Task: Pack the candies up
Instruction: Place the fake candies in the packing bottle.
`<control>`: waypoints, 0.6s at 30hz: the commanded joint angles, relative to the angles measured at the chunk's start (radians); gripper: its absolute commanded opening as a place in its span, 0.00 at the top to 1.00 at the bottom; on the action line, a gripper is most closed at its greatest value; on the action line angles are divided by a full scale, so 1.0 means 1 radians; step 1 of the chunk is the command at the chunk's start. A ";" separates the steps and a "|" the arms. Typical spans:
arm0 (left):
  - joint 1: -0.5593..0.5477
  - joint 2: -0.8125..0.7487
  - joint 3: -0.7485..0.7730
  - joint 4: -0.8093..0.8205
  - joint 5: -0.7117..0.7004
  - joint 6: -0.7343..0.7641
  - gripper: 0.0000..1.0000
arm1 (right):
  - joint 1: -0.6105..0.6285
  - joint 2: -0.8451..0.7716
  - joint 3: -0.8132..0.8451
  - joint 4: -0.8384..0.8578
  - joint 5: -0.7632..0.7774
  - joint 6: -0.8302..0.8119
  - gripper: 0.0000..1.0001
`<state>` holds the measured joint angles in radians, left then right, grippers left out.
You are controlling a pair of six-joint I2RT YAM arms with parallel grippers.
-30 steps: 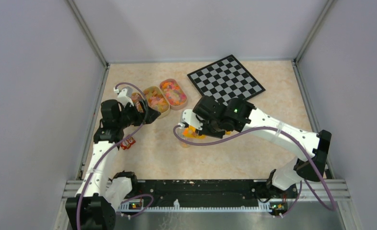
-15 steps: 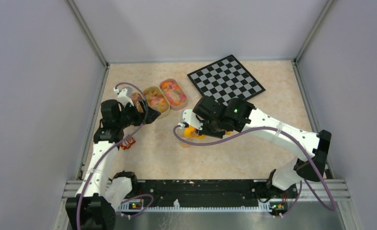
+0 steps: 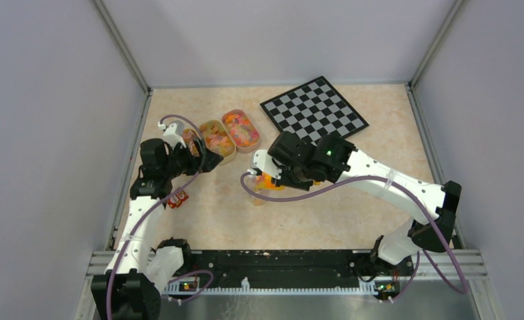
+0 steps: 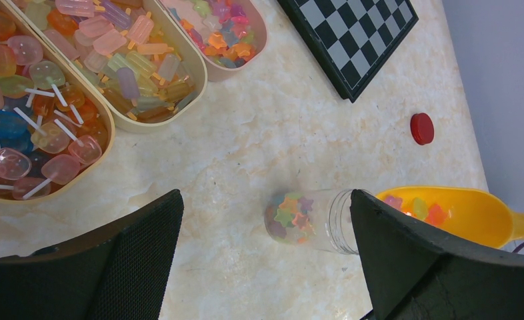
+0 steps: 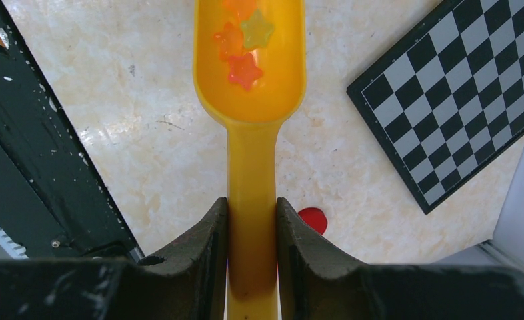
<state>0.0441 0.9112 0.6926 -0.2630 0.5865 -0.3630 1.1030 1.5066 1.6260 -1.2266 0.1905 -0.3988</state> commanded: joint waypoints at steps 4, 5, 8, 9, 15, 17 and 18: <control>-0.004 -0.020 -0.005 0.024 0.018 0.015 0.01 | 0.018 -0.010 0.049 0.001 0.019 0.002 1.00; -0.004 -0.021 -0.004 0.024 0.019 0.015 0.01 | 0.017 -0.010 0.048 0.001 0.019 0.001 1.00; -0.004 -0.020 -0.004 0.024 0.019 0.015 0.01 | 0.018 -0.011 0.048 0.000 0.020 0.000 1.00; -0.004 -0.020 -0.005 0.025 0.020 0.015 0.01 | 0.019 -0.010 0.048 0.000 0.020 0.000 1.00; -0.004 -0.019 -0.005 0.026 0.021 0.015 0.01 | 0.018 -0.013 0.049 -0.005 0.024 0.001 1.00; -0.004 -0.020 -0.004 0.025 0.021 0.015 0.01 | 0.018 -0.013 0.049 -0.008 0.024 0.002 1.00; -0.004 -0.020 -0.005 0.024 0.021 0.014 0.01 | 0.018 -0.014 0.049 -0.009 0.024 0.002 1.00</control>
<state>0.0441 0.9112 0.6926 -0.2630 0.5865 -0.3634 1.1049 1.5066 1.6260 -1.2385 0.1940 -0.3992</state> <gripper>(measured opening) 0.987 0.266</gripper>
